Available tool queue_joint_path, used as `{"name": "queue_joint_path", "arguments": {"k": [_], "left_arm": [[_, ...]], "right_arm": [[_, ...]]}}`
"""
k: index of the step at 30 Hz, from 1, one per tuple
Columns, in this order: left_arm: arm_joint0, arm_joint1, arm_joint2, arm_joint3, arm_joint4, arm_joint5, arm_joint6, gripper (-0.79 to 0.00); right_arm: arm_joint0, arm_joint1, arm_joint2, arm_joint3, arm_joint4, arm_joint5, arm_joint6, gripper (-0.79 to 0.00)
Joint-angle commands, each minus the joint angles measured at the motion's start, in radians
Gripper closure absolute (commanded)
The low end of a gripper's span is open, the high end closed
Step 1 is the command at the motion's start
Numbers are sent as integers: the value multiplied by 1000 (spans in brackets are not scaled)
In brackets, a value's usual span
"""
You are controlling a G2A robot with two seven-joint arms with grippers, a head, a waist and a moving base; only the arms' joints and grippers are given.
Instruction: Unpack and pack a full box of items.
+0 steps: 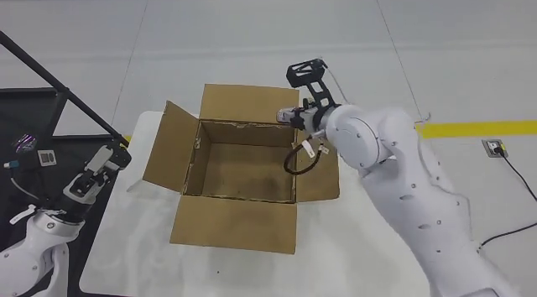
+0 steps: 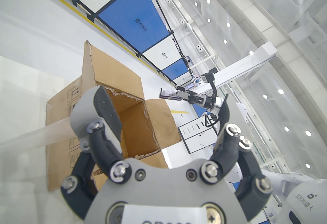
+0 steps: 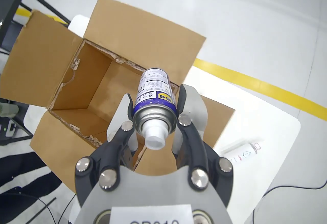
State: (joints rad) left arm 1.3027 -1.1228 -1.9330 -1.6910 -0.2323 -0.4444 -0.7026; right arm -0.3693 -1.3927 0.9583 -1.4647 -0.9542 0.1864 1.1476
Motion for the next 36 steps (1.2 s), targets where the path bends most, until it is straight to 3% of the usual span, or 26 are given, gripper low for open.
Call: {"name": "queue_joint_path", "arguments": {"k": [1, 12, 17, 22, 24, 26, 30, 32, 36], "left_arm": [[13, 1, -9, -5, 1, 2, 13, -785], [31, 4, -22, -12, -3, 5, 29, -785], [31, 4, -22, -12, -3, 5, 29, -785], [31, 4, -22, -12, -3, 5, 29, -785], [31, 4, -22, -12, -3, 5, 29, -785], [31, 4, -22, -12, -3, 5, 29, -785], [31, 4, -22, -12, -3, 5, 29, -785], [31, 4, -22, -12, -3, 5, 29, -785], [31, 4, -22, -12, -3, 5, 29, -785]], "right_arm": [[51, -26, -88, 100, 26, -4, -13, 0], [210, -223, -456, 561, 77, 10, -111, 0], [236, -320, -555, 734, 59, 27, -144, 0], [266, -400, -594, 888, 81, -35, -100, 0], [277, -425, -594, 937, 99, -61, -97, -77], [285, -447, -596, 984, 108, -84, -100, -55], [295, -485, -594, 1063, 123, -108, -117, -120], [303, -500, -591, 1096, 129, -119, -126, -215], [319, -523, -580, 1150, 144, -145, -133, -336]]}}
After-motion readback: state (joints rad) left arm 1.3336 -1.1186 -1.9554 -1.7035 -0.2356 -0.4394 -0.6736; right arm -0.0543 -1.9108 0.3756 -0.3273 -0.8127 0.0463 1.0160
